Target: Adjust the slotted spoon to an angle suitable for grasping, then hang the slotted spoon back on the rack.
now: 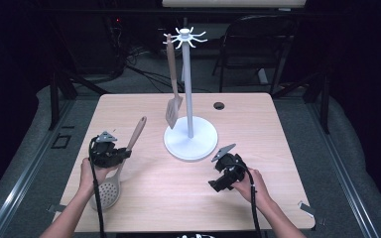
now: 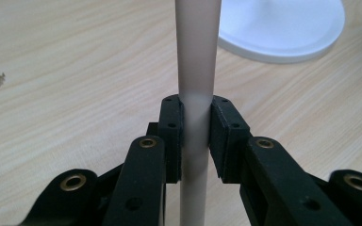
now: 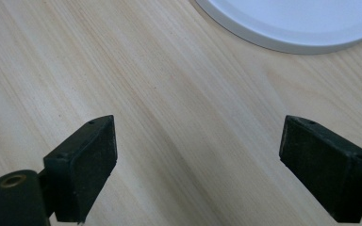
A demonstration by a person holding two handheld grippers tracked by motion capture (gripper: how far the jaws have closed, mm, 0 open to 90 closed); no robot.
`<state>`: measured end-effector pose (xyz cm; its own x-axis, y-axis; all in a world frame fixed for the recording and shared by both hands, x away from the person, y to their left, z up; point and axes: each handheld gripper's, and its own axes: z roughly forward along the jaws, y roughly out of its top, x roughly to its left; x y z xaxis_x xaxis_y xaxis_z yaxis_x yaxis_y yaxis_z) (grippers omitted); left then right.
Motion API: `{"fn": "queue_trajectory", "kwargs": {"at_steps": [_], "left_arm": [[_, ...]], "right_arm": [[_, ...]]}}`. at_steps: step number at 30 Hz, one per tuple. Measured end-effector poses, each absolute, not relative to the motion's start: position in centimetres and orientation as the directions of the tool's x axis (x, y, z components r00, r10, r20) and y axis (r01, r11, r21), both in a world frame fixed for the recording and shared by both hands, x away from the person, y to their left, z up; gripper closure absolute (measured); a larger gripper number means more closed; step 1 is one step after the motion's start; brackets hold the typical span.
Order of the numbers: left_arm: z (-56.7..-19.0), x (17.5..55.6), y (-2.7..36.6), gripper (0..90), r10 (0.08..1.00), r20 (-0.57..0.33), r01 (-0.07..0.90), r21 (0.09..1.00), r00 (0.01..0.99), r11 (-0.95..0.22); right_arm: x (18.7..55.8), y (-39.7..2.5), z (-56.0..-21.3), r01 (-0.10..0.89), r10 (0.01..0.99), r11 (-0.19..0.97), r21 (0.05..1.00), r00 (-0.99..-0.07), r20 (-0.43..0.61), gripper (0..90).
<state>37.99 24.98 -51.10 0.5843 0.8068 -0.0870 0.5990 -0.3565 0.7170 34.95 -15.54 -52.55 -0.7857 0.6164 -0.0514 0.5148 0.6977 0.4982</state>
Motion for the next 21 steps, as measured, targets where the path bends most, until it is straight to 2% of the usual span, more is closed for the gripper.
{"fn": "queue_trajectory", "kwargs": {"at_steps": [8,13,21], "left_arm": [[-50.4,36.8,25.2,76.0,0.804,-0.07,0.514,0.8,0.591,-0.308],[-50.2,36.0,25.1,76.0,0.777,-0.047,0.445,0.84,0.628,-0.309],[-49.1,35.2,24.9,76.1,0.797,-0.034,0.388,0.885,0.604,-0.256]], "right_arm": [[35.0,-15.4,-52.7,0.514,0.612,0.704,0.49,-0.79,-0.051,11.2],[35.0,-15.2,-52.8,0.505,0.606,0.706,0.497,-0.793,-0.055,11.4],[34.9,-15.2,-52.7,0.501,0.601,0.717,0.485,-0.796,-0.066,11.5]]}}
